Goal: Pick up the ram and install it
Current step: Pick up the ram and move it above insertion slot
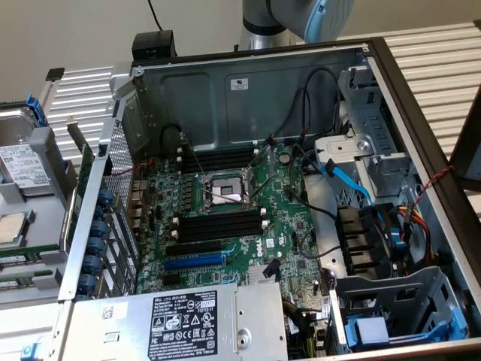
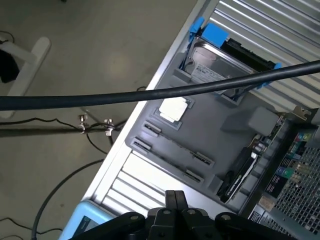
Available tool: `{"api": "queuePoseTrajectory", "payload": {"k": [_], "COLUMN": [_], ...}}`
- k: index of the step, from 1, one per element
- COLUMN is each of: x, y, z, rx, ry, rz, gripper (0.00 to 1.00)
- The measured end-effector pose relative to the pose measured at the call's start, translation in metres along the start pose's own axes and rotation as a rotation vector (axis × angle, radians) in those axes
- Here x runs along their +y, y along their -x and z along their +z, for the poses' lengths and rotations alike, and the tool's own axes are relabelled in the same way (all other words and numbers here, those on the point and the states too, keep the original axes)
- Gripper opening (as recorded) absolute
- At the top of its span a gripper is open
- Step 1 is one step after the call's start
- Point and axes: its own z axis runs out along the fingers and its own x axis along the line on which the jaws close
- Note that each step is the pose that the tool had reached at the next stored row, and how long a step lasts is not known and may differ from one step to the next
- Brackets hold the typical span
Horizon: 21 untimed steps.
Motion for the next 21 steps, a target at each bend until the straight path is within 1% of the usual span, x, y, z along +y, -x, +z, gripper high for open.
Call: {"api": "queuePoseTrajectory", "payload": {"k": [21], "x": [-0.0001], "y": [0.0000], "z": [0.0021], "rx": [0.0191], "ry": [-0.0022], "rz": [-0.382], "gripper": [0.11]}}
